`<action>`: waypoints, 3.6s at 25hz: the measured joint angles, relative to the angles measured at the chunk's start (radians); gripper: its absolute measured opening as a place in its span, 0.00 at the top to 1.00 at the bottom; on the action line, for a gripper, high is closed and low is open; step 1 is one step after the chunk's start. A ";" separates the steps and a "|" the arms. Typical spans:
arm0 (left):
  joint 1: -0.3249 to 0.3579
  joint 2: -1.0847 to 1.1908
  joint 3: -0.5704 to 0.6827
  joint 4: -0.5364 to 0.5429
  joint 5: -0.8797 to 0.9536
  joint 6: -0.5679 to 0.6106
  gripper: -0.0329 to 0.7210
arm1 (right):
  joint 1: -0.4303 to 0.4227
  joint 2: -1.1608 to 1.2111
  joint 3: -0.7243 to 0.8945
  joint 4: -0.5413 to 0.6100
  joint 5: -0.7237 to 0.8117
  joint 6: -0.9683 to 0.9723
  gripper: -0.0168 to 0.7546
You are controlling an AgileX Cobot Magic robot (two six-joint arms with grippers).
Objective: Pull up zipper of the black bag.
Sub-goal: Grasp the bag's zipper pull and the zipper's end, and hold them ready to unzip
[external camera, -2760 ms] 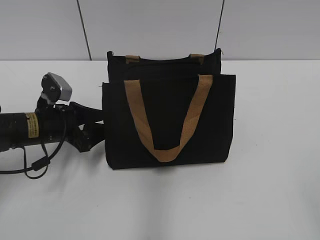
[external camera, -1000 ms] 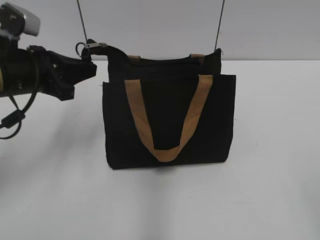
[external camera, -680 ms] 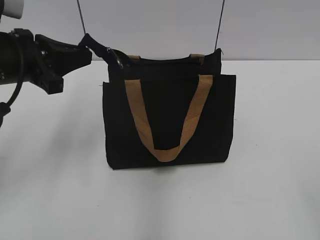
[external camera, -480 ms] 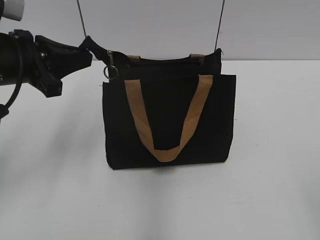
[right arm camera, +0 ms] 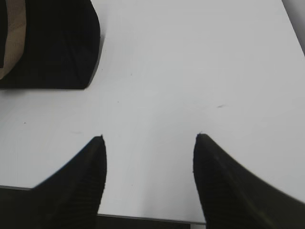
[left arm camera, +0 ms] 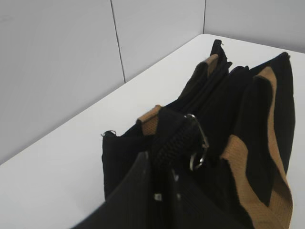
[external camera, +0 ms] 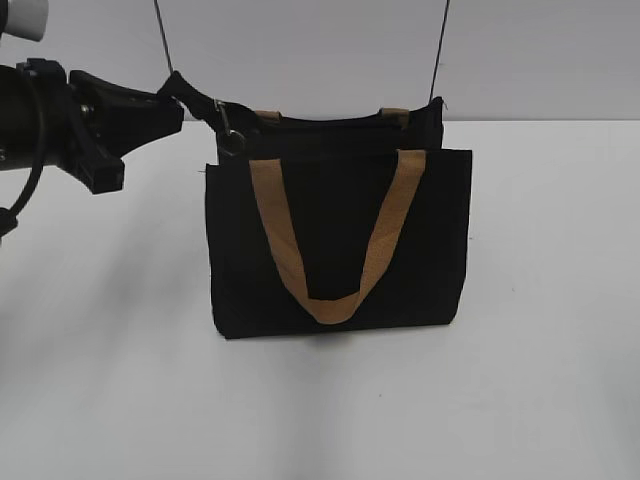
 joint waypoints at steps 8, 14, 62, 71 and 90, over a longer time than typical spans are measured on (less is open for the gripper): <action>0.000 0.000 0.000 -0.006 -0.003 0.000 0.92 | 0.000 0.027 -0.028 0.103 -0.046 -0.026 0.39; 0.000 0.000 0.000 -0.007 -0.005 -0.001 0.92 | 0.000 0.221 -0.036 0.323 -0.135 -0.243 0.39; -0.002 0.000 0.000 -0.011 -0.014 -0.001 0.92 | 0.593 1.829 -0.697 1.180 -0.666 -1.369 0.40; -0.002 0.000 0.000 -0.012 -0.014 -0.001 0.92 | 0.644 1.836 -0.720 1.203 -0.684 -1.394 0.41; -0.002 0.000 0.000 -0.012 -0.014 -0.001 0.92 | 0.657 1.845 -0.724 1.206 -0.768 -1.347 0.69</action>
